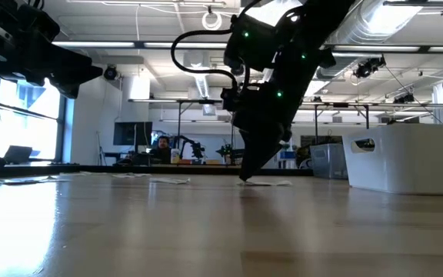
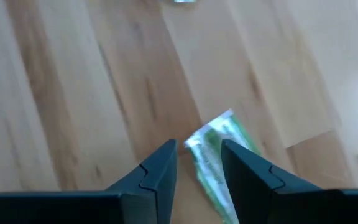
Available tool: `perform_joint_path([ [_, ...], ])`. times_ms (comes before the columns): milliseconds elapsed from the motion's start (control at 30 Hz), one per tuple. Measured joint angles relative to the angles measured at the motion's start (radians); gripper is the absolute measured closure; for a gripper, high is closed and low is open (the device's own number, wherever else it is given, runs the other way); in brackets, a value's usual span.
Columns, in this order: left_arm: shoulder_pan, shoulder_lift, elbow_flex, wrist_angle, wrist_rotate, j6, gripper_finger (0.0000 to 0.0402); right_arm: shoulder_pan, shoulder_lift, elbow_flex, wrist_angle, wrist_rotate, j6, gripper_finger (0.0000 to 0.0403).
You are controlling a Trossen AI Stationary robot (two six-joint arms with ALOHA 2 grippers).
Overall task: Pick & Place First Aid Supplies
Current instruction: Put the bandage into the white bin
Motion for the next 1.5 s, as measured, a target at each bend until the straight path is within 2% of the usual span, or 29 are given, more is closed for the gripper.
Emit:
perform_joint_path([
  [200, 0.000, 0.000, 0.000, 0.000, 0.000, 0.000, 0.0246, 0.000, 0.003, 0.000, 0.010, -0.012, -0.001, 0.0282],
  [500, 0.000, 0.000, 0.000, 0.000, 0.000, 0.000, 0.0246, -0.007, 0.002, -0.072, 0.078, 0.010, -0.010, 0.0285],
  [633, 0.000, 0.000, 0.000, 0.000, 0.000, 0.000, 0.0246, -0.006, 0.002, -0.076, 0.080, 0.017, -0.016, 0.0313],
  [833, 0.000, 0.000, 0.000, 0.000, 0.000, 0.000, 0.0246, 0.002, 0.002, -0.075, 0.089, 0.009, -0.018, 0.0388],
  [967, 0.000, 0.000, 0.000, 0.000, 0.000, 0.000, 0.0246, 0.006, -0.015, -0.077, 0.081, 0.007, -0.012, 0.0392],
  [1133, 0.000, 0.000, 0.000, 0.000, 0.000, 0.000, 0.0246, 0.026, -0.130, -0.079, 0.013, -0.020, 0.009, 0.0397],
  [1267, 0.000, 0.000, 0.000, 0.000, 0.000, 0.000, 0.0246, 0.060, -0.269, -0.079, -0.134, -0.044, 0.064, 0.0398],
  [1400, 0.000, 0.000, 0.000, 0.000, 0.000, 0.000, 0.0246, 0.113, -0.439, -0.076, -0.323, -0.024, 0.143, 0.0400],
  [1500, 0.000, 0.000, 0.000, 0.000, 0.000, 0.000, 0.0246, 0.168, -0.552, -0.077, -0.483, 0.040, 0.240, 0.0400],
])
